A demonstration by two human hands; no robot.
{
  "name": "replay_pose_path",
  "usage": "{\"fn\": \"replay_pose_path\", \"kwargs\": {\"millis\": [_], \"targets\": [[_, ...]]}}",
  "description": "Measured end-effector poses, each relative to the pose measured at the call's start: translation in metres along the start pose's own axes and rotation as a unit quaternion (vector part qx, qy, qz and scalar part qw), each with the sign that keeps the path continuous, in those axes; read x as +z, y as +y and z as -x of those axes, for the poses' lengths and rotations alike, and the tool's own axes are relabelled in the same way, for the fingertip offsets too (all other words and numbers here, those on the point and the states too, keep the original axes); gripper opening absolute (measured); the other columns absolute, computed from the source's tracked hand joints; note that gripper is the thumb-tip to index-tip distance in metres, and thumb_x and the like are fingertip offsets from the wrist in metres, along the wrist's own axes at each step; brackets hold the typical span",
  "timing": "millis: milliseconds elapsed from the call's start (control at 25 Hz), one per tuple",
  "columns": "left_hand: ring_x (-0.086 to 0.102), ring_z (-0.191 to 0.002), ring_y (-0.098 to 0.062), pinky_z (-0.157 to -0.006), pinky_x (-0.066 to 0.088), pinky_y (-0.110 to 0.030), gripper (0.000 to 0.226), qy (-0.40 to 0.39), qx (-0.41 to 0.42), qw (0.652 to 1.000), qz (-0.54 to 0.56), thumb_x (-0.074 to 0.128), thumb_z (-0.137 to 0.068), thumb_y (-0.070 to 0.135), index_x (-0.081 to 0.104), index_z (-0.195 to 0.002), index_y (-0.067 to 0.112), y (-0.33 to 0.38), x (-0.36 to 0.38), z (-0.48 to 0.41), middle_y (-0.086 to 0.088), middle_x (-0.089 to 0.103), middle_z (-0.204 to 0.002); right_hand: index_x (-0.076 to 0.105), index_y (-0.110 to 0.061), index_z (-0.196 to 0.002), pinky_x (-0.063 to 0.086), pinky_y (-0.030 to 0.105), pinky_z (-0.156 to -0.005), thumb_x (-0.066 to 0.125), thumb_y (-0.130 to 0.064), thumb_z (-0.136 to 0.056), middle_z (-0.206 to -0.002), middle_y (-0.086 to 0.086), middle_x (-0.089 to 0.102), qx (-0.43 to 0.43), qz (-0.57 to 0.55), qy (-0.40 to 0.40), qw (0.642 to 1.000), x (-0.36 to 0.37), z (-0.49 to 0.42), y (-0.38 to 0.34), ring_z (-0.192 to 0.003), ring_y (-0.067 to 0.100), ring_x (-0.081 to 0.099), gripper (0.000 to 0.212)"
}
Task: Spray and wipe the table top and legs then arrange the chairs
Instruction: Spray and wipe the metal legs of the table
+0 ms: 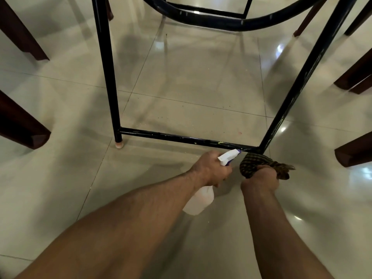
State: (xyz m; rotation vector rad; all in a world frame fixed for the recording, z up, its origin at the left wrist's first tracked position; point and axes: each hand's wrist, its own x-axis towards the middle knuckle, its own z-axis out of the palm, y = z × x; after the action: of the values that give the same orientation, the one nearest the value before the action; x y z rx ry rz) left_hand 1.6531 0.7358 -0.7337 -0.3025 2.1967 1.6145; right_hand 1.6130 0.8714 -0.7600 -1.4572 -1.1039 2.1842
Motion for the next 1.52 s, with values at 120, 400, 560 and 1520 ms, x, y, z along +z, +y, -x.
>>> {"fn": "replay_pose_path", "kwargs": {"millis": [120, 400, 560, 1520], "targets": [[0.065, -0.062, -0.028, -0.050, 0.059, -0.039, 0.007, 0.048, 0.019, 0.999, 0.000, 0.060, -0.083, 0.014, 0.063, -0.077, 0.018, 0.000, -0.003, 0.002, -0.009, 0.066, -0.076, 0.060, -0.007, -0.130, 0.045, 0.025, -0.101, 0.049, -0.003, -0.087, -0.121, 0.004, 0.063, -0.273, 0.131, -0.048, 0.952, 0.012, 0.008, 0.008, -0.117, 0.025, 0.061, 0.045], [0.058, -0.054, -0.022, -0.047, 0.056, -0.033, 0.013, 0.120, -0.002, 0.993, 0.007, 0.062, -0.082, 0.010, 0.062, -0.071, 0.018, -0.018, -0.050, 0.009, 0.000, 0.061, -0.066, 0.020, -0.010, -0.159, 0.002, 0.040, -0.124, 0.039, -0.029, -0.085, -0.166, 0.014, 0.014, -0.463, 0.685, -0.284, 0.486, 0.004, 0.018, 0.041, -0.153, 0.032, 0.004, 0.079], [0.054, -0.047, -0.022, -0.051, 0.058, -0.041, 0.007, 0.120, -0.004, 0.993, 0.001, 0.062, -0.083, 0.011, 0.061, -0.078, 0.007, -0.021, -0.070, 0.010, -0.003, 0.057, -0.064, 0.021, -0.016, -0.156, 0.018, 0.044, -0.124, 0.056, -0.011, -0.085, -0.161, 0.006, 0.023, -0.466, 0.723, -0.214, 0.464, 0.004, -0.001, 0.010, -0.150, 0.027, 0.015, 0.079], [0.059, -0.039, -0.019, -0.055, 0.046, -0.025, 0.005, 0.154, -0.047, 0.986, -0.044, 0.061, -0.088, 0.012, 0.062, -0.085, 0.008, -0.042, -0.191, 0.046, -0.003, 0.057, -0.071, 0.040, -0.017, -0.143, 0.020, 0.041, -0.121, 0.067, -0.027, -0.084, -0.146, 0.010, 0.042, -0.480, 0.733, -0.213, 0.432, 0.037, 0.048, 0.069, -0.139, 0.030, 0.029, 0.066]]}}
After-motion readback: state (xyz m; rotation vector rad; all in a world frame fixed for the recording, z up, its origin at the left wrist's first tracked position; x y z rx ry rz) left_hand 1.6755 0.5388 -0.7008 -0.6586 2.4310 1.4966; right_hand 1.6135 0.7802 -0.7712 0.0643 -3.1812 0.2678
